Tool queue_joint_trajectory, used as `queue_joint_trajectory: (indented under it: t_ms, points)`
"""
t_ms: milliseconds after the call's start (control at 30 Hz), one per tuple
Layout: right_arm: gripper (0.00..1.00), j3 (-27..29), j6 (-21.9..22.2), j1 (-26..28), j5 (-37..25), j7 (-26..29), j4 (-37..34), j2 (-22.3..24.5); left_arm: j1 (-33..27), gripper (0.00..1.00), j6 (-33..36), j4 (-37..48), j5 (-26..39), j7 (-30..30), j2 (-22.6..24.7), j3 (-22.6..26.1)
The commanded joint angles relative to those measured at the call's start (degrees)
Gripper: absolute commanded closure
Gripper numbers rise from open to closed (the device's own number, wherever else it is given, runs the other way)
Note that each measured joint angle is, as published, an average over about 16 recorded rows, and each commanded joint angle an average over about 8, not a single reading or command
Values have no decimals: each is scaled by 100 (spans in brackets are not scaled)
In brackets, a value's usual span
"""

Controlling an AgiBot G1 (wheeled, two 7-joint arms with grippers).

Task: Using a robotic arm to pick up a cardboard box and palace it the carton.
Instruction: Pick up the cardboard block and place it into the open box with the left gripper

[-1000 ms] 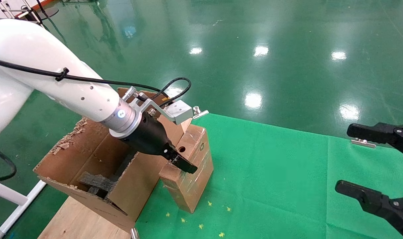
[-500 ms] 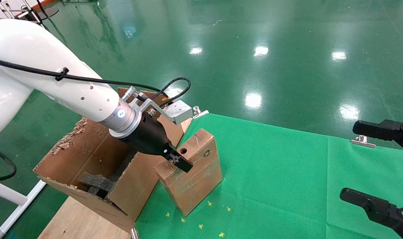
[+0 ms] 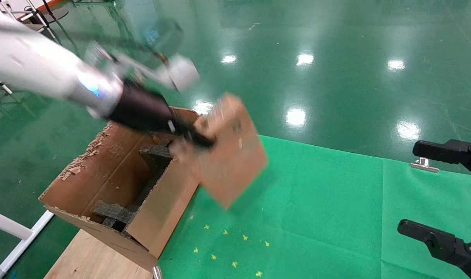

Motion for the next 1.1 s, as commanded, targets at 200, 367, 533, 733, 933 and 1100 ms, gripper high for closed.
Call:
queue_joint_trajectory:
  t_ms: [200, 367, 533, 733, 933, 1100]
  points:
    - [0, 0, 0, 0, 0, 0, 0, 0, -897, 100, -25, 1055, 39, 803, -338, -371]
    - [0, 0, 0, 0, 0, 0, 0, 0, -1443, 100, -69, 1942, 549, 1335, -508, -335]
    - [0, 0, 0, 0, 0, 0, 0, 0, -1674, 100, -208, 2773, 1058, 1718, -673, -188]
    - [0, 0, 0, 0, 0, 0, 0, 0, -1588, 100, -495, 3663, 1369, 2056, -793, -57]
    - [0, 0, 0, 0, 0, 0, 0, 0, -1318, 100, -810, 4371, 1454, 2435, -773, 14]
    - [0, 0, 0, 0, 0, 0, 0, 0, -1061, 100, -1039, 4797, 1445, 2854, -678, 40]
